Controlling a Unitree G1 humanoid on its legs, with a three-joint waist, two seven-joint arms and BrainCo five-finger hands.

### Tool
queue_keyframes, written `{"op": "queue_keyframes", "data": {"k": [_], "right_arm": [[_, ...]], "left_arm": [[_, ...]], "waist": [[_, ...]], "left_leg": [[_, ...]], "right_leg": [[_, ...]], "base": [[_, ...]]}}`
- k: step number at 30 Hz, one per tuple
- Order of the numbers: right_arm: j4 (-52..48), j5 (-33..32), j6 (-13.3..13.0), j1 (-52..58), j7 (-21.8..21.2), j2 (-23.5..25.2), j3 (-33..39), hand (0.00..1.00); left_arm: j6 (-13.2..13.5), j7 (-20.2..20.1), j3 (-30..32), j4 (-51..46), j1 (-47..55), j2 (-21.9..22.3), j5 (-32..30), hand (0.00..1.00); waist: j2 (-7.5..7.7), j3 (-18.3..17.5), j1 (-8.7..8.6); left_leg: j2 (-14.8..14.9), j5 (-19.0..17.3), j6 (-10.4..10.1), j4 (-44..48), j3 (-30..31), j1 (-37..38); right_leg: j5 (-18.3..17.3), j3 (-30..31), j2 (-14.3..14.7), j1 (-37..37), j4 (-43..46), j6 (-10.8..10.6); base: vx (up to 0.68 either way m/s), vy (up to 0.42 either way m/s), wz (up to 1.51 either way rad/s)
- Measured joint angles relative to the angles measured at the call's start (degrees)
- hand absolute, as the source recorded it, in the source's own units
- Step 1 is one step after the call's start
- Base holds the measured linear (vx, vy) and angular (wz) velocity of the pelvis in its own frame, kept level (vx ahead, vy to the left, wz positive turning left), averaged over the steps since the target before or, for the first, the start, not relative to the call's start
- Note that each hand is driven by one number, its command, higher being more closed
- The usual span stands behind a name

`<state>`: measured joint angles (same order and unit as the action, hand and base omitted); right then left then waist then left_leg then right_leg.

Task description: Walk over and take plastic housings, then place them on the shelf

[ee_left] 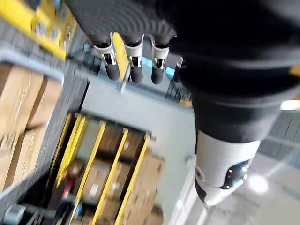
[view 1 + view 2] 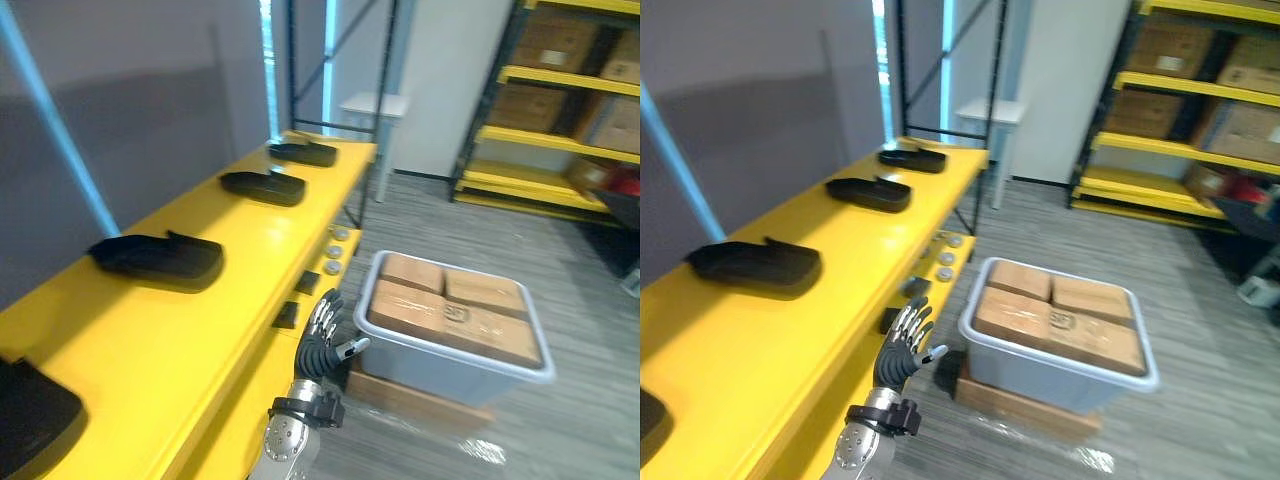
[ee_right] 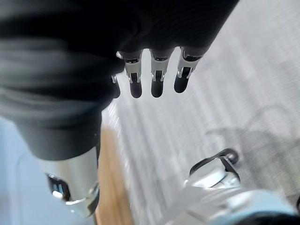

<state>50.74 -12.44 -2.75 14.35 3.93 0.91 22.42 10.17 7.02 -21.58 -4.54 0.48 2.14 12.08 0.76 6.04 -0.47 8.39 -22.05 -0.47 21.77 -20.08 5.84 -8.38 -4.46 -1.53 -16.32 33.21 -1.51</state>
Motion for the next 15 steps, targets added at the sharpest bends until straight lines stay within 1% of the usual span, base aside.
{"op": "queue_keyframes", "data": {"k": [1, 2, 3, 4, 5, 6, 7, 8, 9, 10, 11, 12, 13, 14, 15], "right_arm": [[0.53, 0.02, 0.31, 0.07, 0.00, -0.03, 0.07, 0.00], [1.01, 0.02, 0.36, 0.36, 0.00, -0.01, 0.09, 0.00], [1.39, 0.06, 0.35, 0.63, -0.01, 0.02, 0.08, 0.00], [2.29, 0.45, 0.37, 0.94, -0.03, 0.69, 0.10, 0.00], [2.79, 0.93, 0.36, 0.68, -0.05, 0.11, 1.14, 0.00], [4.33, 2.00, 0.37, 0.10, -0.07, -0.94, 1.70, 0.00], [6.70, 2.59, 0.43, -1.39, -0.14, -1.25, 2.41, 0.00], [7.36, 2.84, 0.44, -1.85, -0.10, -1.27, 2.53, 0.00], [8.71, 3.91, 0.45, -2.92, -0.09, -1.44, 3.14, 0.00], [9.99, 4.60, 0.59, -3.71, -0.13, -2.01, 3.33, 0.00], [11.13, 5.20, 0.68, -4.28, -0.17, -2.53, 3.36, 0.00], [11.46, 5.80, 0.78, -4.45, -0.18, -2.63, 3.40, 0.00], [11.77, 7.10, 1.08, -4.88, -0.24, -2.81, 3.41, 0.00], [11.81, 7.84, 1.22, -5.16, -0.24, -2.78, 3.39, 0.00], [12.83, 8.77, 1.56, -5.76, -0.27, -2.99, 3.56, 0.00]], "left_arm": [[-0.30, 0.14, 0.38, 0.86, 0.14, 0.05, -0.01, 0.00], [-0.57, 0.23, 1.46, 2.00, 0.44, 0.16, -0.03, 0.00], [-0.77, 0.24, 2.48, 2.72, 0.46, 0.25, -0.07, 0.00], [-0.89, 0.24, 4.51, 5.08, 0.23, 0.23, -0.25, 0.00], [-1.23, 0.19, 5.23, 7.69, 0.27, 0.11, -0.54, 0.00], [-2.35, 0.16, 8.03, 12.18, 0.70, 0.54, -1.28, 0.00], [-2.99, 0.26, 12.15, 16.12, 1.24, 0.42, -2.06, 0.00], [-3.20, 0.39, 14.05, 18.07, 1.49, 0.37, -2.19, 0.00], [-3.83, 0.47, 17.33, 23.39, 1.40, 0.13, -2.50, 0.00], [-4.66, 0.41, 19.86, 30.55, 0.69, -0.37, -3.87, 0.00], [-5.41, 0.23, 22.46, 39.15, -0.35, -1.10, -4.61, 0.00], [-5.76, 0.13, 23.93, 43.59, -0.78, -1.39, -4.66, 0.00], [-6.64, 0.17, 27.10, 52.40, -1.76, -1.94, -5.54, 0.00], [-7.01, 0.25, 28.57, 56.70, -2.22, -2.20, -5.78, 0.00], [-7.56, 0.44, 31.61, 63.43, -2.51, -2.33, -6.44, 0.00]], "waist": [[0.14, -0.82, 0.07], [0.38, -2.15, 0.03], [0.98, -3.03, 0.03], [2.00, -4.10, -0.08], [0.65, -4.50, -0.12], [-0.51, -5.26, 0.19], [-0.63, -5.58, 0.08], [-0.55, -5.74, 0.09], [-0.98, -6.10, -0.07], [-1.17, -6.06, -0.02], [-1.19, -6.07, -0.07], [-1.19, -6.07, -0.08], [-1.01, -5.94, -0.23], [-0.45, -5.67, -0.24], [-0.33, -5.25, -0.28]], "left_leg": [[0.46, 0.32, -0.65, -0.73, -1.82, 1.17], [0.70, 0.73, -1.80, -1.81, -3.03, 1.68], [0.75, 0.60, -2.44, -1.89, -3.43, 1.56], [0.10, 0.49, -3.49, -1.67, -3.04, 1.09], [-0.13, 0.66, -3.23, -2.87, -0.84, 1.12], [-1.51, 1.69, -1.52, -6.64, 3.54, 1.28], [-1.88, 2.96, -0.69, -9.08, 5.82, 1.26], [-1.79, 3.97, -0.71, -9.96, 6.28, 1.25], [-1.47, 5.69, -1.76, -11.16, 6.41, 1.18], [-1.39, 6.81, -1.63, -11.68, 6.16, 1.04], [-1.68, 7.62, -1.77, -11.48, 6.26, 1.14], [-1.96, 7.89, -1.60, -11.08, 6.40, 1.25], [-2.77, 8.13, -1.43, -7.61, 7.10, 0.53], [-3.27, 7.03, -1.93, -6.70, 8.09, -0.14], [-4.81, 6.81, -2.07, -13.48, 9.57, 0.72]], "right_leg": [[-2.94, -1.21, -2.29, 2.39, 1.87, -0.57], [-5.10, -1.19, -4.16, 4.16, 1.68, -1.29], [-6.15, -1.09, -4.80, 5.12, -0.11, -2.05], [-8.54, -0.87, -4.18, 7.38, -6.62, -1.11], [-7.45, -0.61, -2.82, 7.72, -7.72, -0.87], [-5.02, 0.56, -0.64, 9.21, -12.58, 0.08], [-2.75, 1.82, 1.42, 10.03, -16.59, 0.91], [-1.78, 2.38, 2.24, 10.28, -18.23, 1.28], [0.30, 3.11, 3.48, 10.84, -21.68, 1.60], [2.67, 4.09, 4.03, 11.98, -25.79, 1.60], [4.49, 4.82, 3.98, 13.56, -29.06, 1.61], [5.03, 5.31, 3.82, 14.38, -30.29, 1.51], [5.60, 5.71, 2.57, 16.08, -31.86, 1.47], [5.68, 5.92, 1.23, 16.89, -32.28, 1.56], [5.94, 5.41, -0.13, 18.30, -32.71, 1.13]], "base": [[0.02, -0.181, -0.73], [0.07, -0.213, -0.66], [0.14, -0.265, -0.46], [0.14, -0.233, -0.32], [0.17, -0.237, -0.51], [0.13, -0.149, -0.74], [0.10, -0.124, -0.78], [0.09, -0.113, -0.67], [0.12, -0.101, -0.52], [0.15, -0.080, -0.51], [0.13, -0.029, -0.39], [0.12, 0.040, -0.29], [0.08, 0.040, -0.13], [0.08, 0.080, 0.06], [0.02, 0.044, 0.15]]}}
